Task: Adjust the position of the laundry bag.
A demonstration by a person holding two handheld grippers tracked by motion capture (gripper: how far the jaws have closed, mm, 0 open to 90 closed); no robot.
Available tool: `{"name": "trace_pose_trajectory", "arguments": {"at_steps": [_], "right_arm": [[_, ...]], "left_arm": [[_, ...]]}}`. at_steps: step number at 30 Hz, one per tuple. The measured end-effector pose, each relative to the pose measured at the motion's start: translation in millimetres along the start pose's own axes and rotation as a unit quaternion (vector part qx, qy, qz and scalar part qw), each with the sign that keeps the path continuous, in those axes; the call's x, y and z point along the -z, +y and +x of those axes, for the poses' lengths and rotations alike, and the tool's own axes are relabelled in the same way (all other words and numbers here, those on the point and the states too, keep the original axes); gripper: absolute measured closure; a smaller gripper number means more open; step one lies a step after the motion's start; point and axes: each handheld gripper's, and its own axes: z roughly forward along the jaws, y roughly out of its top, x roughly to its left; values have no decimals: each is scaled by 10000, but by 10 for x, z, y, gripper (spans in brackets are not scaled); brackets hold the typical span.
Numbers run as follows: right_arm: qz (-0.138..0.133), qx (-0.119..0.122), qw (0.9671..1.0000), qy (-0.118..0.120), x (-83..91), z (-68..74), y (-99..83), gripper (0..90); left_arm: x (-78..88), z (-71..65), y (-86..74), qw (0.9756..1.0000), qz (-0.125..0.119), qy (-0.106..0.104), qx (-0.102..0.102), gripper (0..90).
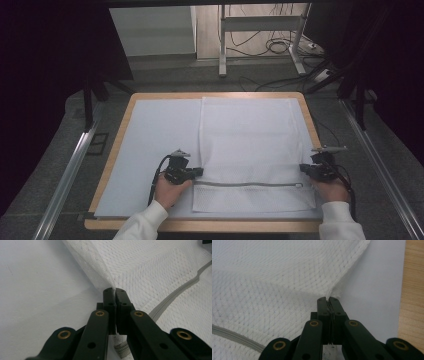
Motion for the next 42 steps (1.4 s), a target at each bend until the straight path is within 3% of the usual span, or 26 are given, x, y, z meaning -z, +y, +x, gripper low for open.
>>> {"name": "trace_pose_trajectory", "arguments": {"at_steps": [25,37,42], "right_arm": [[-105,110,9998,88,-39,156,42,874],[-138,114,9995,267,-72,241,47,874],[-151,219,9992,284,-77,327,64,874]], "left_arm": [[125,91,-23,9999,-60,2,99,890],[289,187,-97,9997,-112,-1,215,890],[337,218,-125,9997,-121,54,209,890]]}}
